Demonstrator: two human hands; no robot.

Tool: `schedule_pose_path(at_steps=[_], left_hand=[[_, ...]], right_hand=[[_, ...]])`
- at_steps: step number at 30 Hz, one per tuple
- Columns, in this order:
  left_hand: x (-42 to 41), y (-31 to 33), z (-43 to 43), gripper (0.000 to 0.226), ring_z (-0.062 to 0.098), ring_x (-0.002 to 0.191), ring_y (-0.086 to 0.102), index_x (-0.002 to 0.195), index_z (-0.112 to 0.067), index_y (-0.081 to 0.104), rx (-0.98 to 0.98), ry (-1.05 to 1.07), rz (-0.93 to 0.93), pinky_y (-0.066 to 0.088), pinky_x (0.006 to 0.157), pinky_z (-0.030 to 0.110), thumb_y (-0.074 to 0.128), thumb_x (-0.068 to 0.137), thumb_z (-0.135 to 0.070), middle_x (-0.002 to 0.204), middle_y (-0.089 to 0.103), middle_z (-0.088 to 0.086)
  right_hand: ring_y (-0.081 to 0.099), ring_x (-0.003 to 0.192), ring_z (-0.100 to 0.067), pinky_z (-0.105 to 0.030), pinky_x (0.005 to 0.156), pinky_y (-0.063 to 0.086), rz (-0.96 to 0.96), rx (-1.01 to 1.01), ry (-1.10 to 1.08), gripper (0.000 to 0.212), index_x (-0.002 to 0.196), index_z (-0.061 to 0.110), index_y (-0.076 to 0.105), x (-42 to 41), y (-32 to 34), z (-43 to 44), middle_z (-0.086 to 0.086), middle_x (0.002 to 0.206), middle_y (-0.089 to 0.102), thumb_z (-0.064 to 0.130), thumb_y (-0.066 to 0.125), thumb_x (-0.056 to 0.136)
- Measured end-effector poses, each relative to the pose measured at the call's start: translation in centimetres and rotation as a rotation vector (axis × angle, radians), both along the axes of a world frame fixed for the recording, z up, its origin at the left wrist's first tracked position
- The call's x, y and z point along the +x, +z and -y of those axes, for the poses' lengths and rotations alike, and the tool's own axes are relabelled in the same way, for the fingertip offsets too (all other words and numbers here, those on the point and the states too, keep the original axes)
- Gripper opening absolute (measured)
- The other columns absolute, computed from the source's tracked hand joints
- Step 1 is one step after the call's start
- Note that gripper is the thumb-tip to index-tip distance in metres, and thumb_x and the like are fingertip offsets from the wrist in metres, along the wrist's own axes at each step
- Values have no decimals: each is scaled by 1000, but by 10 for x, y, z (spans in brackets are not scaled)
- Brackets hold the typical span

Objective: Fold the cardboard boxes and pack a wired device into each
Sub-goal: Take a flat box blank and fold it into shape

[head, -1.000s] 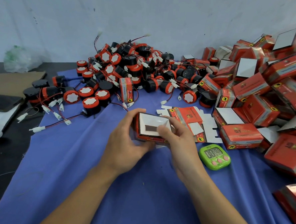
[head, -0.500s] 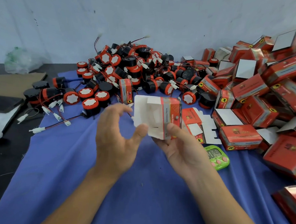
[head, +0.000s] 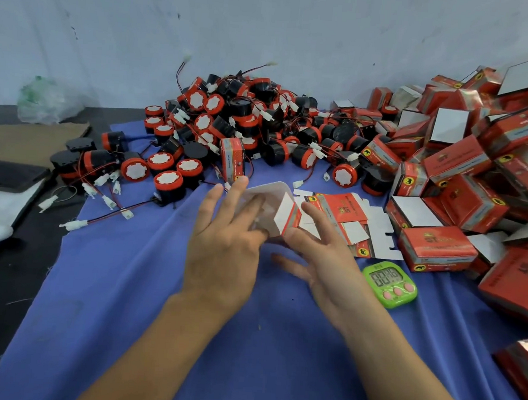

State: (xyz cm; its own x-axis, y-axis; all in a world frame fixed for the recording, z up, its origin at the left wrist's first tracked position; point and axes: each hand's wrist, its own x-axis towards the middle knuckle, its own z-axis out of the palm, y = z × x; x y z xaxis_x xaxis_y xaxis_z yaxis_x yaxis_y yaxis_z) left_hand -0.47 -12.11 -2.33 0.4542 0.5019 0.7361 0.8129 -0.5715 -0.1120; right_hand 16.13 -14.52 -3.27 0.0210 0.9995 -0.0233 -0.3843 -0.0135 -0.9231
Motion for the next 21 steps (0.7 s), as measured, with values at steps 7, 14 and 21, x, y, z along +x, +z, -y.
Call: schedule_pose_path(at_steps=[7,14,21], left_hand=[[10,-5,4,18,28,122,62,95,-15,76,-98,-86,103,32,120,38,70,84,-3,119,76,2],[11,-11,7,21,20,96,59,102,-27,73,-608,-53,255,43,79,26,79,82,-20,102,73,-7],[11,-9,6,30,22,98,60,104,-24,70,-581,-68,212,43,83,24,80,77,-15,105,71,-6]], right_hand=[[77,79,-18,-26,69,61,13,-180,-137,18,114,9,70,0,2,-5,-13,93,79,6,57,101],[76,98,-32,-38,89,61,121,-156,-132,30,106,0,74,-3,-2,-5,-19,99,77,-12,53,89],[77,93,-30,-33,83,61,174,-149,-133,32,102,5,74,-2,-7,-8,-15,93,78,-16,59,82]])
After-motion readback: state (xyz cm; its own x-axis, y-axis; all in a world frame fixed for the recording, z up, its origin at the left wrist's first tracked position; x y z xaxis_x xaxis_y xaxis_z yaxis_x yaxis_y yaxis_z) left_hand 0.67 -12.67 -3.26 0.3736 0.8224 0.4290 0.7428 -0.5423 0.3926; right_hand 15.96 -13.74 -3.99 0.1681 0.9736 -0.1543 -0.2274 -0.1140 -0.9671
